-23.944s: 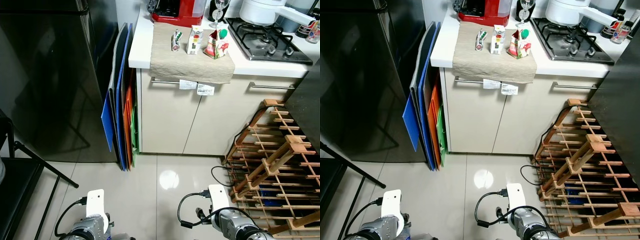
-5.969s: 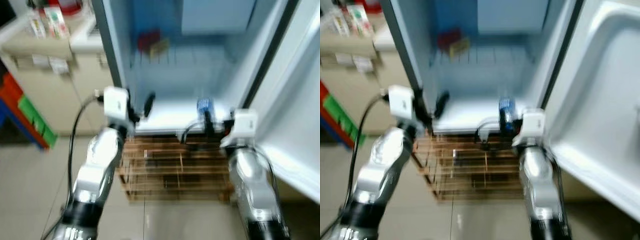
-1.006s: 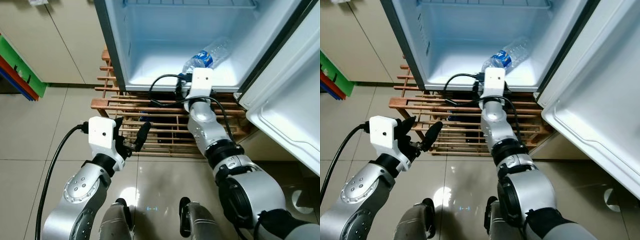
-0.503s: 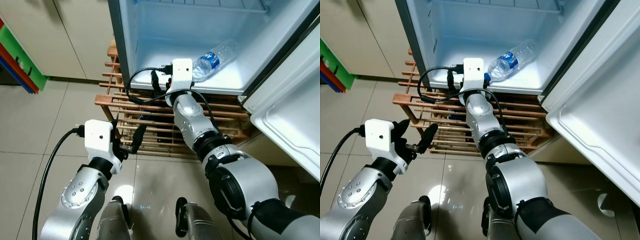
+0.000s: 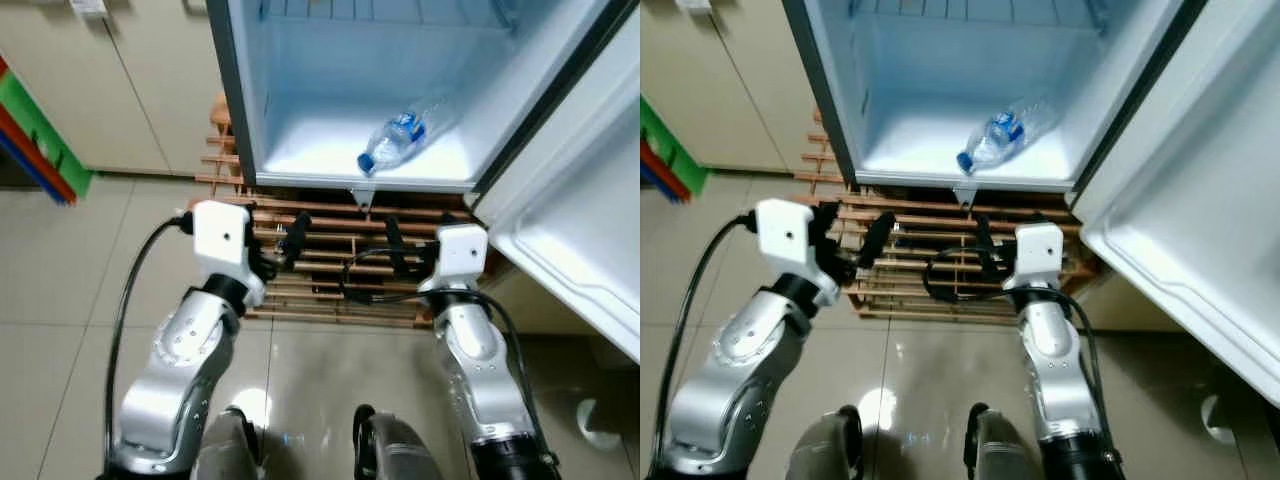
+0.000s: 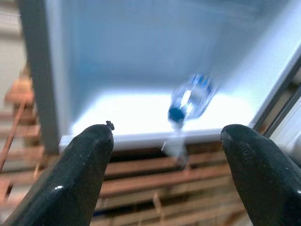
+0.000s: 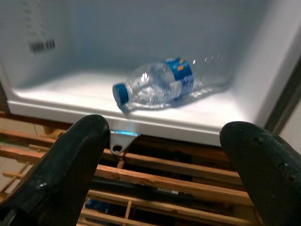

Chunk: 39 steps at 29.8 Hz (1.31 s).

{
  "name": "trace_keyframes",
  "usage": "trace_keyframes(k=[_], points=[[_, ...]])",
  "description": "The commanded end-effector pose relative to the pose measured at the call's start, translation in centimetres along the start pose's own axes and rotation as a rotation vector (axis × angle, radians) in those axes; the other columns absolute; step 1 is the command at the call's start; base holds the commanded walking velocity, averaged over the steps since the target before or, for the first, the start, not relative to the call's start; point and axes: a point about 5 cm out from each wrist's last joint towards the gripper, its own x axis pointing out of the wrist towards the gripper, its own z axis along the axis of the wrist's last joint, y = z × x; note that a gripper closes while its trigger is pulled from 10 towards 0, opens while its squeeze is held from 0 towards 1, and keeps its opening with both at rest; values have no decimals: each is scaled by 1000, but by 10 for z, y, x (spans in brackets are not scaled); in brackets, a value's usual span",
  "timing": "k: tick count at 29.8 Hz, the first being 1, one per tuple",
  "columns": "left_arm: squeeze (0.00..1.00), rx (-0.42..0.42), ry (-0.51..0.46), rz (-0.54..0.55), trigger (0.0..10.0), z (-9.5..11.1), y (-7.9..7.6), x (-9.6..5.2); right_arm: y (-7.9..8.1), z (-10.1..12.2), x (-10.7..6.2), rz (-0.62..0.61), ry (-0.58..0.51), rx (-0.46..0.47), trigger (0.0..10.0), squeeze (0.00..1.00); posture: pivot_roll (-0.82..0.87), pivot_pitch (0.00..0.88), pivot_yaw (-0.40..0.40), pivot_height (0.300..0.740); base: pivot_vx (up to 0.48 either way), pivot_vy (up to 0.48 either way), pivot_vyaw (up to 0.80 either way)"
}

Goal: Restocking fridge

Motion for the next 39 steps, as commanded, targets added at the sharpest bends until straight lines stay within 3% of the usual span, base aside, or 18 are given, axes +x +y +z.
trace_keyframes(k=[1, 4, 16, 27, 29, 39], points=[[0, -1, -10, -14, 10000, -1, 0, 5, -3, 5, 1, -11, 10, 0, 10000, 0, -80, 48, 6, 740, 398, 270, 0], [0, 21, -18, 2, 10000, -1, 10, 21, -5, 11, 15, -15, 9, -8, 10000, 0, -83, 12, 21, 740, 398, 269, 0], [0, 72, -45, -54, 10000, 2, 11, 40, 3, 13, 25, 34, 18, -9, 10000, 0, -75, 0, 29, 740, 429, 105, 0], [0, 71, 9, -79, 10000, -8, 3, 49, -8, 0, 22, -49, 89, 52, 10000, 0, -82, 1, 43, 740, 453, 0, 0], [0, 44, 20, -76, 10000, -10, 3, 50, -11, -3, 21, -66, 105, 53, 10000, 0, -81, 9, 45, 740, 0, 0, 0], [0, 115, 36, -58, 10000, -12, 7, 45, -8, -13, 19, -66, 157, 74, 10000, 0, -60, 33, 49, 740, 0, 0, 0]])
